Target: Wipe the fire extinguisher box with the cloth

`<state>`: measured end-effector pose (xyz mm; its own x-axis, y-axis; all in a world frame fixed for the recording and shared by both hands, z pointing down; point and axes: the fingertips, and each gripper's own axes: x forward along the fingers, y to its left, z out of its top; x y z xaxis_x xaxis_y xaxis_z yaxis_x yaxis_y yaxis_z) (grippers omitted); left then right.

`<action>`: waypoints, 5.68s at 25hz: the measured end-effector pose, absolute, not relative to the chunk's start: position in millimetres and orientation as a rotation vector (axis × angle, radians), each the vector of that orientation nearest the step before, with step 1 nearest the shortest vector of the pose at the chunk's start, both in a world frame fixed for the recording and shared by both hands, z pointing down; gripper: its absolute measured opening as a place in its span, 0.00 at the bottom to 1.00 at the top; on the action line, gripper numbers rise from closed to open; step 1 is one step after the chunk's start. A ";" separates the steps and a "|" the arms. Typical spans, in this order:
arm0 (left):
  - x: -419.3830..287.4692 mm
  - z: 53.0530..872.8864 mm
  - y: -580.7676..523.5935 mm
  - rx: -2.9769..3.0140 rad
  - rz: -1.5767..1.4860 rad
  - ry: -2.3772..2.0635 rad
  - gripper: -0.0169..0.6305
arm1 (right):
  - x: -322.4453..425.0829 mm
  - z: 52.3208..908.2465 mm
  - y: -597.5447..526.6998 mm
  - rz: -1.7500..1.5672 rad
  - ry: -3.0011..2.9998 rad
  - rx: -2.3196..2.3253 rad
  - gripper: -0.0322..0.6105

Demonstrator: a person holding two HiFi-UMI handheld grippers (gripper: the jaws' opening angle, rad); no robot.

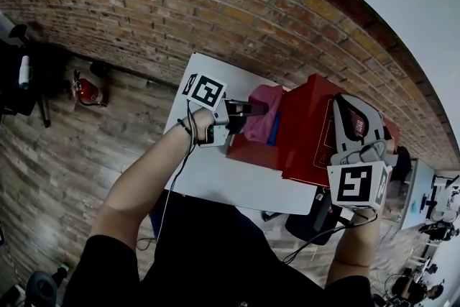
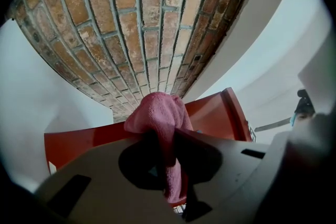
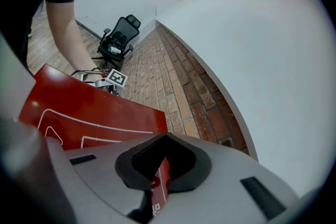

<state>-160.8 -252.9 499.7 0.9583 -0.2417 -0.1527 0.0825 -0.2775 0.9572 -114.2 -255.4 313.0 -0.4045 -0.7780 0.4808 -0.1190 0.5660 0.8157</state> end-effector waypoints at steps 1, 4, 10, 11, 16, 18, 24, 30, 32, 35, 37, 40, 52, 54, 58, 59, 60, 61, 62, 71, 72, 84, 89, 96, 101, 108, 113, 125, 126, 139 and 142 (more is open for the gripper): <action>-160.9 501.4 -252.6 1.827 -0.313 -0.119 0.14 | -114.3 313.2 -255.3 -0.885 -1.865 0.730 0.08; -161.1 507.4 -251.5 1.828 -0.304 -0.128 0.14 | -114.2 313.6 -255.4 -0.882 -1.864 0.732 0.08; -160.5 518.2 -250.1 1.819 -0.308 -0.132 0.14 | -113.9 313.0 -254.8 -0.884 -1.865 0.736 0.08; -160.8 520.4 -250.4 1.819 -0.308 -0.136 0.14 | -113.7 312.6 -254.8 -0.883 -1.863 0.739 0.08; -161.7 528.6 -250.6 1.813 -0.316 -0.143 0.14 | -114.2 312.5 -254.7 -0.882 -1.861 0.740 0.08; -161.7 533.7 -250.3 1.808 -0.315 -0.149 0.14 | -114.0 312.8 -254.4 -0.881 -1.860 0.740 0.08; -162.0 549.2 -250.6 1.800 -0.311 -0.161 0.14 | -114.6 313.4 -255.0 -0.884 -1.864 0.732 0.08; -161.3 564.6 -252.7 1.787 -0.320 -0.164 0.14 | -113.4 314.1 -255.0 -0.880 -1.863 0.732 0.08; -161.5 570.1 -253.1 1.781 -0.321 -0.167 0.14 | -113.3 314.1 -255.4 -0.877 -1.862 0.732 0.08; -162.1 580.3 -253.9 1.780 -0.308 -0.178 0.14 | -113.5 314.2 -256.1 -0.875 -1.864 0.735 0.08; -161.8 587.7 -254.3 1.779 -0.297 -0.185 0.14 | -113.1 314.3 -256.3 -0.875 -1.864 0.735 0.08; -161.2 596.9 -254.6 1.773 -0.290 -0.192 0.14 | -112.8 314.1 -256.9 -0.877 -1.865 0.734 0.08; -161.5 620.4 -258.3 1.771 -0.284 -0.219 0.14 | -111.5 315.7 -258.3 -0.862 -1.865 0.738 0.08; -161.7 625.5 -258.1 1.775 -0.276 -0.227 0.14 | -112.1 315.5 -257.8 -0.865 -1.867 0.737 0.08; -161.7 637.5 -257.3 1.769 -0.258 -0.246 0.14 | -112.4 315.0 -257.9 -0.867 -1.866 0.739 0.08; -161.9 640.3 -257.1 1.769 -0.255 -0.251 0.14 | -112.4 315.0 -258.0 -0.866 -1.865 0.739 0.08; -162.1 643.2 -257.1 1.770 -0.253 -0.256 0.14 | -112.5 315.0 -258.1 -0.865 -1.864 0.738 0.08; -162.3 646.1 -257.2 1.772 -0.250 -0.263 0.14 | -112.7 314.9 -258.1 -0.865 -1.864 0.737 0.08; -162.4 648.8 -257.3 1.773 -0.247 -0.268 0.14 | -112.8 314.9 -258.2 -0.864 -1.865 0.737 0.08; -162.7 672.6 -258.4 1.768 -0.216 -0.317 0.14 | -111.9 315.5 -257.7 -0.858 -1.867 0.743 0.08; -162.9 675.4 -258.5 1.767 -0.213 -0.322 0.14 | -111.9 315.6 -257.8 -0.857 -1.867 0.743 0.08; -161.1 712.1 -255.5 1.760 -0.134 -0.389 0.14 | -111.2 315.3 -256.5 -0.860 -1.862 0.746 0.08; -161.0 719.8 -255.5 1.765 -0.113 -0.411 0.14 | -111.1 315.9 -256.4 -0.850 -1.867 0.753 0.08; -161.0 738.0 -257.9 1.749 -0.085 -0.452 0.14 | -110.7 315.5 -257.2 -0.851 -1.868 0.754 0.08; -160.1 753.5 -256.9 1.722 -0.064 -0.475 0.14 | -110.8 315.4 -255.5 -0.855 -1.863 0.752 0.08; -161.2 774.9 -254.8 1.697 -0.052 -0.490 0.14 | -111.5 315.9 -256.0 -0.850 -1.876 0.762 0.08; -161.4 790.5 -251.9 1.688 -0.028 -0.500 0.14 | -111.6 315.8 -257.6 -0.852 -1.874 0.756 0.08; -160.9 819.1 -248.5 1.678 0.055 -0.525 0.14 | -111.8 316.0 -258.0 -0.848 -1.884 0.765 0.08; -160.7 821.7 -247.5 1.679 0.069 -0.529 0.14 | -111.3 316.2 -258.0 -0.846 -1.880 0.764 0.08; -159.1 839.3 -240.7 1.659 0.140 -0.573 0.14 | -110.5 317.2 -258.9 -0.835 -1.866 0.765 0.08; -158.5 839.7 -237.5 1.647 0.147 -0.578 0.14 | -112.8 316.2 -258.9 -0.843 -1.878 0.763 0.08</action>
<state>-158.5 -237.5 839.7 0.8631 -0.2841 0.4176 -0.4487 -0.0515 0.8922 -112.8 -258.9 316.2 -0.3938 -0.7826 0.4821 -0.1596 0.5748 0.8026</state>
